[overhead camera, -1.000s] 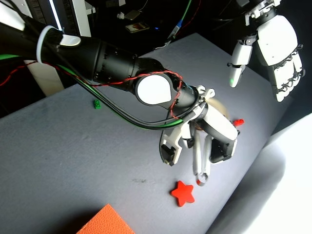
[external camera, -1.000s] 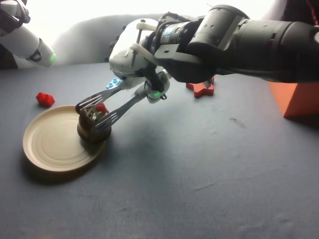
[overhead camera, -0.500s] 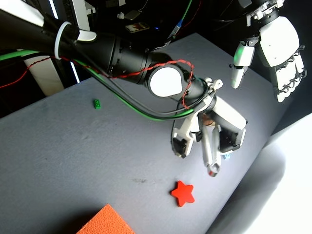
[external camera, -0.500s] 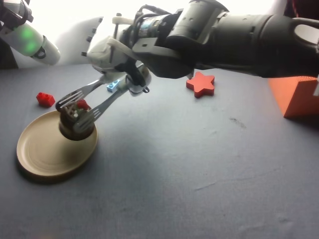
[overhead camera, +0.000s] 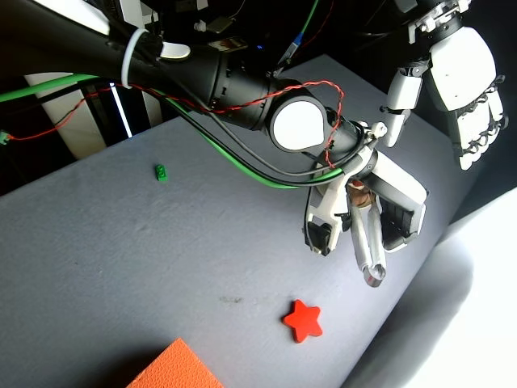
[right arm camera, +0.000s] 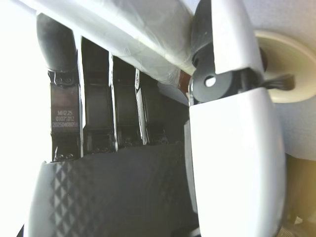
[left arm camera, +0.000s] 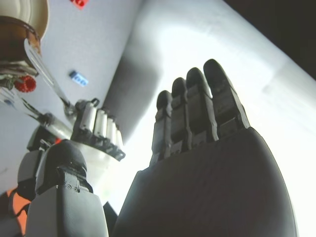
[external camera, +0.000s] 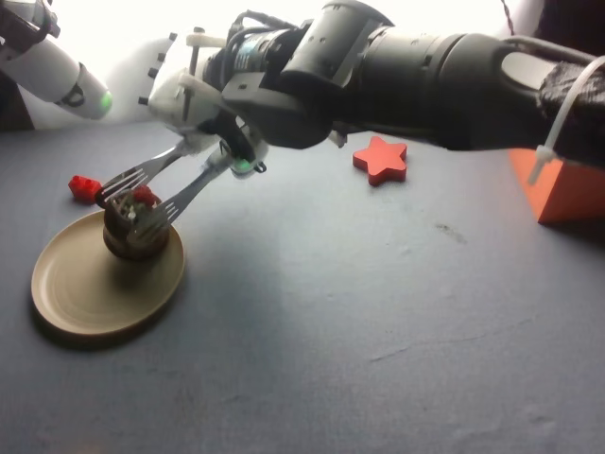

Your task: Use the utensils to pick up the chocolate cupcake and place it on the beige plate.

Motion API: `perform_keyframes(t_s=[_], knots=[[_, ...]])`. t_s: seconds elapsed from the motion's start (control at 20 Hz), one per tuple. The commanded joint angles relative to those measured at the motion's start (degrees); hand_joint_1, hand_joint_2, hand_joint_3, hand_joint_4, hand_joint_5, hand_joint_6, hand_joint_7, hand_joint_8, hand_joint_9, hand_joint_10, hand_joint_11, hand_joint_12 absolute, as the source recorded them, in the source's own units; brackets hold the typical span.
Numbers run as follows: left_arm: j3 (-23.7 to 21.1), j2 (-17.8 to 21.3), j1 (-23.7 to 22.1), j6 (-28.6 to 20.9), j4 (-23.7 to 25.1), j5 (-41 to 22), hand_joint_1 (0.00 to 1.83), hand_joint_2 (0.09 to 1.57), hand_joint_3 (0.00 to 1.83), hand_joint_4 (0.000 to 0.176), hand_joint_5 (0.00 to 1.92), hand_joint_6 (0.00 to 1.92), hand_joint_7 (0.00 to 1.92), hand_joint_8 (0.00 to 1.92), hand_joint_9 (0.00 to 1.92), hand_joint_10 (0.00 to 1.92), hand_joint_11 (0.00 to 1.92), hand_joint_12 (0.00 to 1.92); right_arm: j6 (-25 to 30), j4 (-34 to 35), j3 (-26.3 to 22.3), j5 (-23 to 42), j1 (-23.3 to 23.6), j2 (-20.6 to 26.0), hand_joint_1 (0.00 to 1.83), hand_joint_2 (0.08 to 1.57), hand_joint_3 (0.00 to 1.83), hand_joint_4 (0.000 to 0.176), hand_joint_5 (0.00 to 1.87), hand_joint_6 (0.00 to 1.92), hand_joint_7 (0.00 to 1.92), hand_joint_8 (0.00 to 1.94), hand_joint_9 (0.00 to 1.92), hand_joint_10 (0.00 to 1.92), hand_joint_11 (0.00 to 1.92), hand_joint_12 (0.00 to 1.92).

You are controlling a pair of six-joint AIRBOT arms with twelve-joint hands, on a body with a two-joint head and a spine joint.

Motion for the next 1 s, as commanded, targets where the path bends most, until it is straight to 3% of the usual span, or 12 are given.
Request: perform_keyframes(t_s=[0.0, 0.05, 0.15, 0.35, 0.45, 0.65, 0.8, 0.9, 0.95], knots=[[0.3, 0.2, -0.8, 0.3, 4.0, -2.0, 0.28, 1.05, 0.00, 0.000, 0.16, 0.00, 0.18, 0.00, 0.17, 0.00, 0.00, 0.35, -0.4, -0.7, 0.1, 6.1, 0.3, -0.1, 1.48, 1.16, 0.00, 0.000, 0.79, 1.04, 0.82, 1.15, 0.82, 1.33, 0.83, 1.65], [0.3, 0.2, -0.8, 0.3, 4.0, -2.0, 0.26, 1.05, 0.00, 0.000, 0.17, 0.00, 0.20, 0.01, 0.18, 0.00, 0.00, 0.39, -0.3, -0.7, 0.1, 6.2, 0.2, -0.2, 1.39, 1.16, 0.00, 0.000, 0.83, 1.04, 0.83, 1.19, 0.85, 1.41, 0.82, 1.53], [0.4, 0.2, -0.9, 0.3, 3.5, -2.1, 0.26, 1.05, 0.00, 0.000, 0.17, 0.00, 0.20, 0.00, 0.18, 0.00, 0.00, 0.39, 0.0, -0.6, 0.1, 6.2, 0.3, -0.4, 1.48, 1.16, 0.00, 0.000, 0.80, 1.03, 0.81, 1.15, 0.82, 1.33, 0.84, 1.65], [0.6, -0.1, -0.9, 0.3, 3.3, -2.1, 0.24, 1.06, 0.00, 0.000, 0.17, 0.00, 0.19, 0.00, 0.17, 0.00, 0.00, 0.33, -0.3, -0.6, 0.0, 6.0, 0.5, -0.8, 1.39, 1.17, 0.00, 0.000, 0.80, 1.12, 0.82, 1.18, 0.84, 1.42, 0.82, 1.55], [0.6, -0.2, -1.0, 0.3, 3.3, -2.3, 0.25, 1.05, 0.00, 0.000, 0.15, 0.00, 0.17, 0.00, 0.16, 0.00, 0.00, 0.29, -0.8, -0.6, 0.0, 6.1, 0.3, -1.0, 1.48, 1.17, 0.00, 0.000, 0.73, 1.14, 0.80, 1.18, 0.82, 1.32, 0.82, 1.67], [0.6, -0.3, -1.0, 0.3, 3.3, -2.4, 0.28, 1.05, 0.00, 0.000, 0.17, 0.00, 0.18, 0.00, 0.16, 0.00, 0.00, 0.33, -1.6, -0.6, 0.0, 6.4, 0.0, -1.3, 1.48, 1.18, 0.00, 0.000, 0.74, 1.15, 0.75, 1.23, 0.77, 1.39, 0.82, 1.66], [0.5, -0.4, -1.1, 0.3, 3.3, -2.5, 0.25, 1.05, 0.00, 0.000, 0.17, 0.00, 0.17, 0.00, 0.16, 0.00, 0.00, 0.32, -1.9, -0.6, 0.0, 6.5, -0.2, -1.3, 1.48, 1.17, 0.00, 0.000, 0.67, 1.24, 0.80, 1.17, 0.85, 1.28, 0.85, 1.62], [0.4, -0.4, -1.2, 0.3, 3.3, -2.5, 0.25, 1.06, 0.00, 0.000, 0.17, 0.00, 0.19, 0.00, 0.16, 0.00, 0.00, 0.31, -1.9, -0.6, 0.0, 6.6, -0.3, -1.3, 1.48, 1.18, 0.00, 0.000, 0.64, 1.28, 0.76, 1.23, 0.80, 1.34, 0.84, 1.63], [0.4, -0.4, -1.2, 0.3, 3.3, -2.5, 0.23, 1.06, 0.00, 0.000, 0.15, 0.00, 0.16, 0.00, 0.15, 0.00, 0.00, 0.30, -1.9, -0.6, 0.0, 6.6, -0.3, -1.3, 1.48, 1.18, 0.00, 0.000, 0.63, 1.30, 0.76, 1.22, 0.84, 1.28, 0.85, 1.62]])
